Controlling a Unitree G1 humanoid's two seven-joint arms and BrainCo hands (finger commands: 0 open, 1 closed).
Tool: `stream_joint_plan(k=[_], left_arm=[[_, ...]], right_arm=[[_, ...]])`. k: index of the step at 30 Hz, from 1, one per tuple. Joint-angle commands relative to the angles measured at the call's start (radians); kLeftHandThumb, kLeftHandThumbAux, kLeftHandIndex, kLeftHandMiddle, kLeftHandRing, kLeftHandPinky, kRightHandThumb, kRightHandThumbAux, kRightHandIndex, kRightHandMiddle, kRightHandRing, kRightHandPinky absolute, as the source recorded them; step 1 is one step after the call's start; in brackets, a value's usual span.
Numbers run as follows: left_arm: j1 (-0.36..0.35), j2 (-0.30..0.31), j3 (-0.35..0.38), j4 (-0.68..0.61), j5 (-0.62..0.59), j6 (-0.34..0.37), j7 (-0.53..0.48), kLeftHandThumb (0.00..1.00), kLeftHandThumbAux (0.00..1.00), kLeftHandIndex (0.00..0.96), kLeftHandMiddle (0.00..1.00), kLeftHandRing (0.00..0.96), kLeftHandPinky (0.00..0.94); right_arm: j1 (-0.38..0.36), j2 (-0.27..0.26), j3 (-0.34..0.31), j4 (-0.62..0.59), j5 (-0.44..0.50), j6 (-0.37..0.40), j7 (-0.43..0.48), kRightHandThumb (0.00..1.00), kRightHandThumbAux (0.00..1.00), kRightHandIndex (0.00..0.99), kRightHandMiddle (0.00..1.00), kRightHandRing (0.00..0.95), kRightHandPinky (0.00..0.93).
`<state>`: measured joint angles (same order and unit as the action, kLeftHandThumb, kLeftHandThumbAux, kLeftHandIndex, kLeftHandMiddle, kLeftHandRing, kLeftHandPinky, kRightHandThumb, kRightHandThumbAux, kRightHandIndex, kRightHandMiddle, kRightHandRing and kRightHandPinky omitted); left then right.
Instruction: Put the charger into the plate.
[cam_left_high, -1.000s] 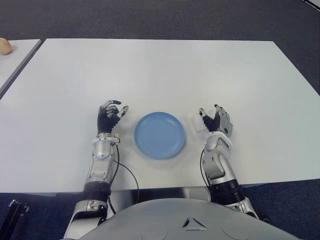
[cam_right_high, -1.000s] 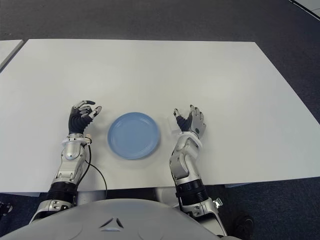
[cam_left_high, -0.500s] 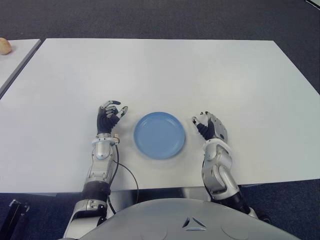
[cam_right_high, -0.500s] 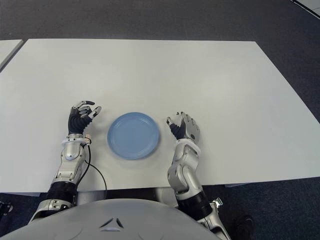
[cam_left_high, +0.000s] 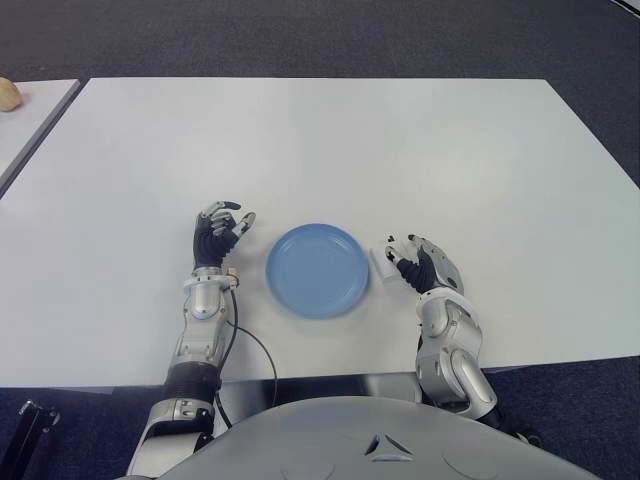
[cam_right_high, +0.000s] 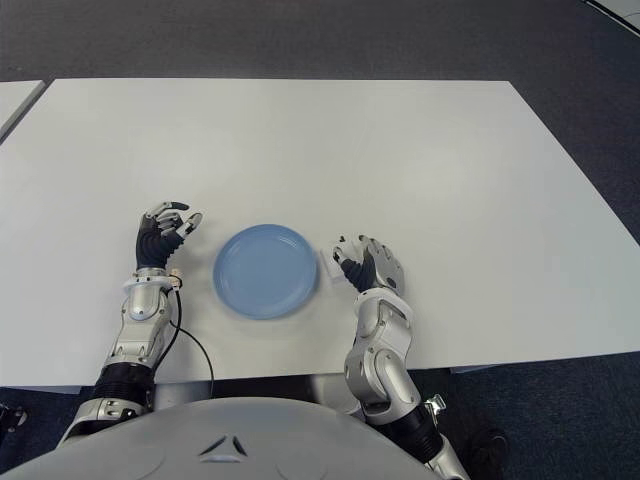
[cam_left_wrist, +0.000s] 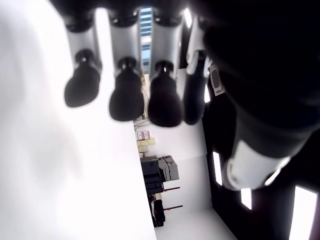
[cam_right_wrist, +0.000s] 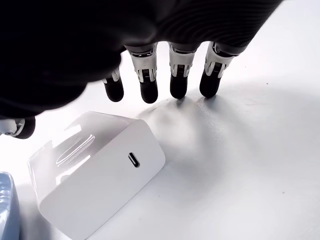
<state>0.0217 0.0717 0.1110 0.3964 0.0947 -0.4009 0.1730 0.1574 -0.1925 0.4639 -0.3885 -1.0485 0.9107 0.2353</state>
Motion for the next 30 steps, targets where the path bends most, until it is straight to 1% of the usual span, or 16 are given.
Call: stream_joint_plan(k=[1,14,21,30], left_arm=[[0.002,-0.005,0.005,0.012,-0.003,0.006,0.011,0.704,0.721,0.438,0.785,0.774,0.757],[0.016,-0.022,-0.002,-0.005,-0.002,-0.008,0.013,0.703,0.72,0.439,0.799,0.782,0.761],[0.015,-0.029,0.001,-0.002,-0.007,-0.021,0.011,0.704,0.719,0.439,0.792,0.775,0.756],[0.018,-0.03,0.001,-0.01,0.001,-0.008,0.017,0.705,0.72,0.439,0.788,0.774,0.755]], right_arm=[[0.031,-0.006,0.01,-0.015,-0.015,0.009,0.041,0.45,0.178,0.0,0.0,0.0,0.0],[0.055,-0.028,0.012,-0.037,-0.075,0.0,0.116,0.455,0.186,0.0,0.0,0.0,0.0],[0.049,-0.033,-0.002,0.009,-0.098,0.002,0.128,0.463,0.208,0.0,0.0,0.0,0.0],[0.044,-0.027,-0.012,0.047,-0.148,0.026,0.156,0.476,0.213,0.0,0.0,0.0,0.0]])
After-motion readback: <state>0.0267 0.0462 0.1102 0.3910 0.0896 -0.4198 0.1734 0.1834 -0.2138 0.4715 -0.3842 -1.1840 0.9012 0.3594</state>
